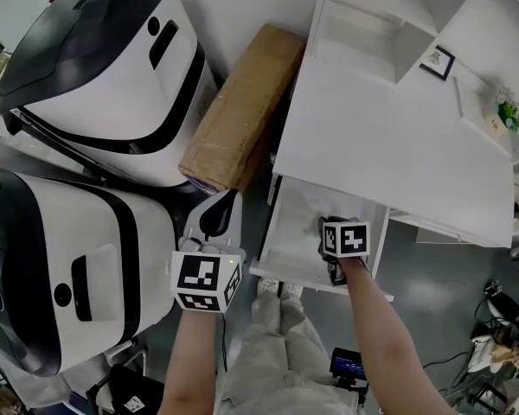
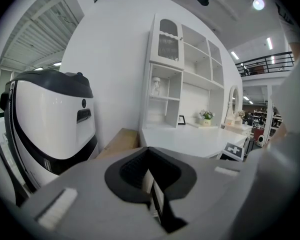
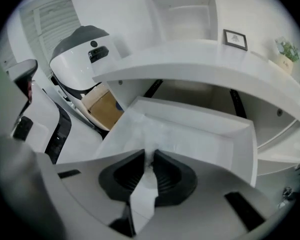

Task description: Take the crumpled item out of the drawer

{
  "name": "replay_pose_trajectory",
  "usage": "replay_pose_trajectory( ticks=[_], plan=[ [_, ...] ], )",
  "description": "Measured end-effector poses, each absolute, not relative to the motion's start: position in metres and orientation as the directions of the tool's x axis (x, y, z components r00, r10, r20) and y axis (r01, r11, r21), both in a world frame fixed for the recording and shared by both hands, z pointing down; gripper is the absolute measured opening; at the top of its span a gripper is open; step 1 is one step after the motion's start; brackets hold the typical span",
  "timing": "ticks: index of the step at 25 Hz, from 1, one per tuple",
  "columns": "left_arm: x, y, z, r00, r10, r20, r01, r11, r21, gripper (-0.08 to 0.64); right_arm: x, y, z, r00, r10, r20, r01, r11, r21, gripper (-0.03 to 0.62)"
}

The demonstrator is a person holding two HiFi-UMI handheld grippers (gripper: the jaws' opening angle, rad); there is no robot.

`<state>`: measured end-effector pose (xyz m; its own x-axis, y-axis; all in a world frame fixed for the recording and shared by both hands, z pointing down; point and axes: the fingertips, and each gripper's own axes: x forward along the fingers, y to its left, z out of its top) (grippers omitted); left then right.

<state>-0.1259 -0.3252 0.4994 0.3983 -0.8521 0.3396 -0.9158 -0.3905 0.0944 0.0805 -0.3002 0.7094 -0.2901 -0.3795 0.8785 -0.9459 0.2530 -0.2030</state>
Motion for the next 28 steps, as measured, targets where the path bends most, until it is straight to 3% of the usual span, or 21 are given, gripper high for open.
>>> replay_pose_trajectory(
  ticks=[28],
  plan=[
    [-0.105,-0.308,0.383,0.426,-0.888,0.173,-0.904,-0.426,0.041,0.009,0.095,-0.300,0.514,-0.350,-0.641,0.683,-0.912,0.399,-0.094,0.057]
  ],
)
